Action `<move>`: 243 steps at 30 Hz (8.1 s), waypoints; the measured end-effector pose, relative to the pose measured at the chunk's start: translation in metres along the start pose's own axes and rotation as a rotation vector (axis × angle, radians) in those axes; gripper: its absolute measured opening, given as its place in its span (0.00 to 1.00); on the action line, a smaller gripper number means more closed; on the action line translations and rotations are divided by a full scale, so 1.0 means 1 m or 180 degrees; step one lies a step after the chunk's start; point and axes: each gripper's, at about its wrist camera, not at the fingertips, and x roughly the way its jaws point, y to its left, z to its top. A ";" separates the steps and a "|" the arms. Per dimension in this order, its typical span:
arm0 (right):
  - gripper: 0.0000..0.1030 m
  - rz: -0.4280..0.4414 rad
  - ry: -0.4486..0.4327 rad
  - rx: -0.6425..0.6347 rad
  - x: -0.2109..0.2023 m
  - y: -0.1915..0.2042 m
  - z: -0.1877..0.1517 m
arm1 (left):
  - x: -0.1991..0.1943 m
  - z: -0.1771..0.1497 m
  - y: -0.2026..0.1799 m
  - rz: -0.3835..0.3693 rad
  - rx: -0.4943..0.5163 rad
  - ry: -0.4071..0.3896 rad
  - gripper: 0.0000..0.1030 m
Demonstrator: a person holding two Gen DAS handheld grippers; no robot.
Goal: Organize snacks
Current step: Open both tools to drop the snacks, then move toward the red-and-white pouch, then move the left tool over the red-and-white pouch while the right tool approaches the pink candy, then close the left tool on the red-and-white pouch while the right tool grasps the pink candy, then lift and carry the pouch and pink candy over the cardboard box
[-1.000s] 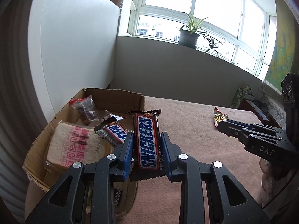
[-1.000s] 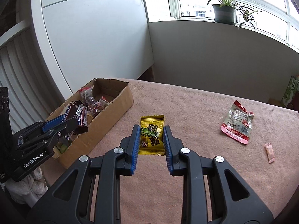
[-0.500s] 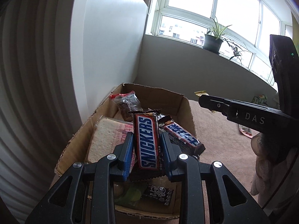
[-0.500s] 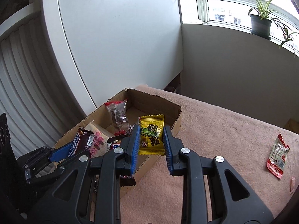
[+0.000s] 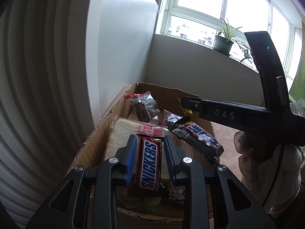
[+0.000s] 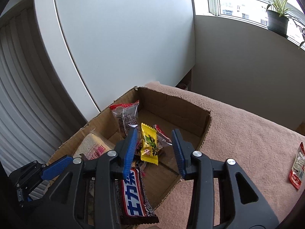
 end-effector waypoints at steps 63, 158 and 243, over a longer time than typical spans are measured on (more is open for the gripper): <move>0.67 -0.0669 0.0141 0.1754 -0.060 -0.370 -0.055 | 0.018 -0.020 -0.171 -0.0470 0.0682 0.0115 0.58; 0.21 -0.1382 0.0561 0.0782 -0.155 -0.327 -0.149 | 0.108 -0.055 -0.308 -0.0939 0.1047 0.1086 0.63; 0.20 -0.0119 0.0181 -0.0059 -0.012 -0.042 0.007 | -0.002 0.012 -0.029 0.0078 0.0142 -0.0118 0.61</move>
